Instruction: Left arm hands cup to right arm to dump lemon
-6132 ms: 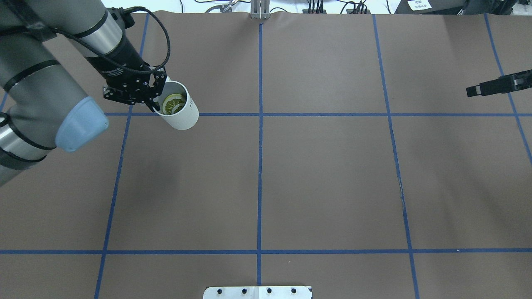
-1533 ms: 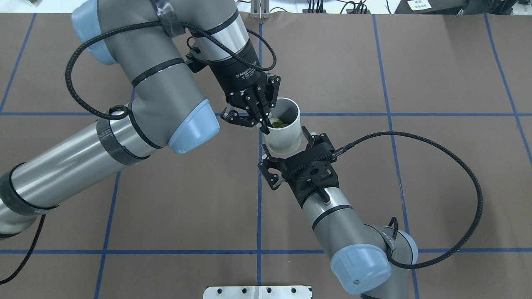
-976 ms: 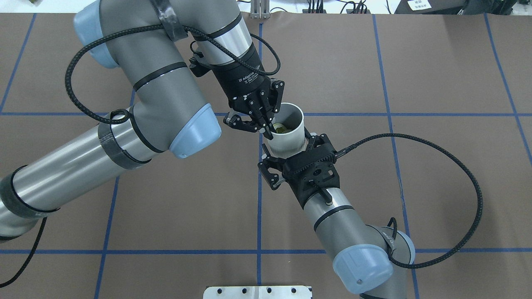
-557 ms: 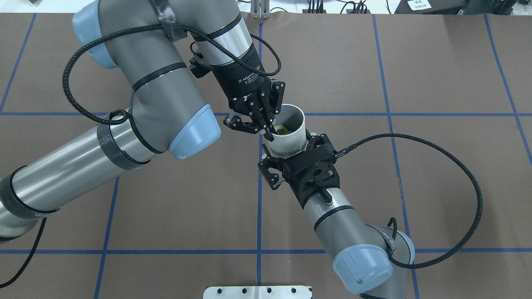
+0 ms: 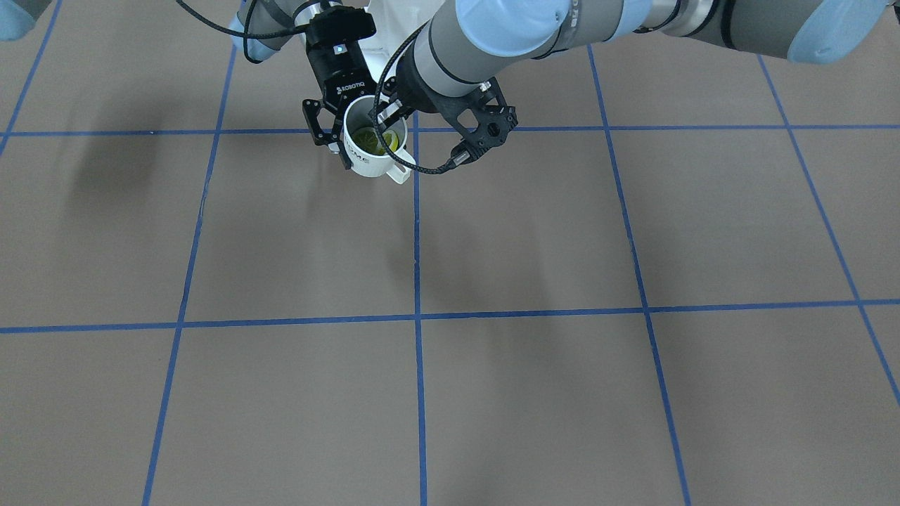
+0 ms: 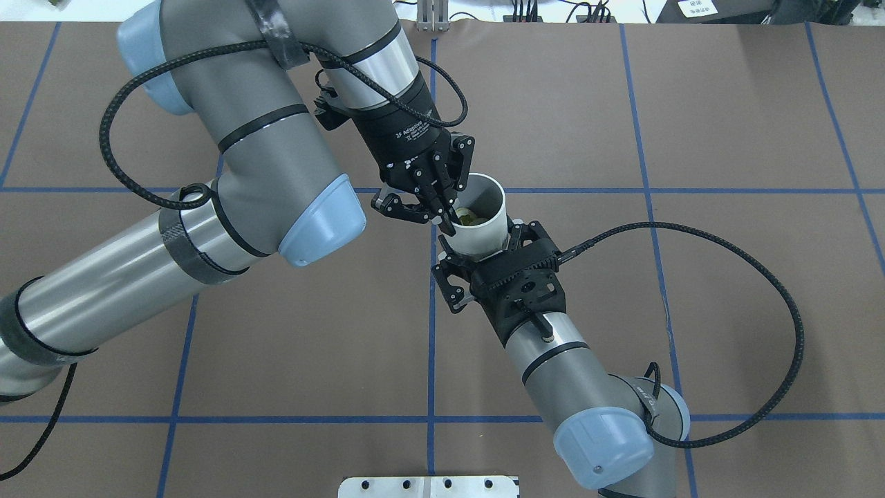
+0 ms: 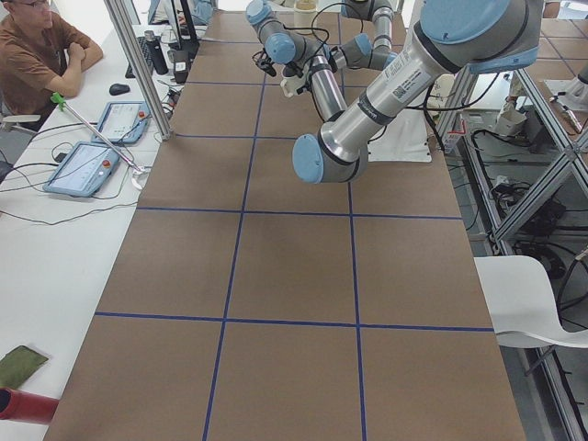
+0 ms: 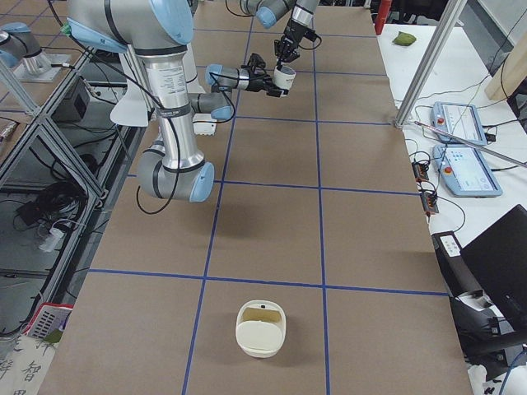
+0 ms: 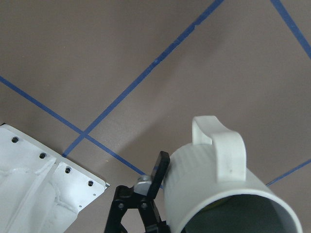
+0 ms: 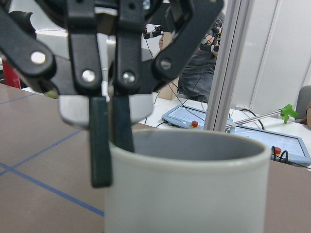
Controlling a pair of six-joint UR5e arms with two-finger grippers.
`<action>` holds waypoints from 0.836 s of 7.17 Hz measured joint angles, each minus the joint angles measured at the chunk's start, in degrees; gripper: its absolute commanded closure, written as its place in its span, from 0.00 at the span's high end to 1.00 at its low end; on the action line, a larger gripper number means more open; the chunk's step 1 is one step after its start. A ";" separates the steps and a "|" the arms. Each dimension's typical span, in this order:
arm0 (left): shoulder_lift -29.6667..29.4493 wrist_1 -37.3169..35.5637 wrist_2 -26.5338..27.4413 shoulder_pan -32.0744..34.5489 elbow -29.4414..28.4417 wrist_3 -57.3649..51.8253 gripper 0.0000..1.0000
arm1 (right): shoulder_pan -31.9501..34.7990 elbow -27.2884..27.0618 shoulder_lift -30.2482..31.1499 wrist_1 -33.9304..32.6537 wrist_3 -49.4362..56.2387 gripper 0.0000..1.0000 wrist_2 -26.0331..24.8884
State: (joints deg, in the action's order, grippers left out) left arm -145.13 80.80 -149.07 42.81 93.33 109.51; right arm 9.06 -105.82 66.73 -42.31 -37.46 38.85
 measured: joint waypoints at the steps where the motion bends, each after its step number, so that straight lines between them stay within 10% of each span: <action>1: -0.01 0.02 0.06 0.00 0.16 0.00 1.00 | -0.01 -0.03 -0.03 0.00 0.02 0.49 0.00; 6: 0.16 -0.02 0.87 2.08 1.99 -0.36 1.00 | 0.68 -0.27 0.15 0.09 -0.09 0.47 0.15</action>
State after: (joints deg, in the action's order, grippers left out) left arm -144.97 80.77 -148.20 44.89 95.32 109.15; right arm 9.74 -106.09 66.88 -42.23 -37.56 39.00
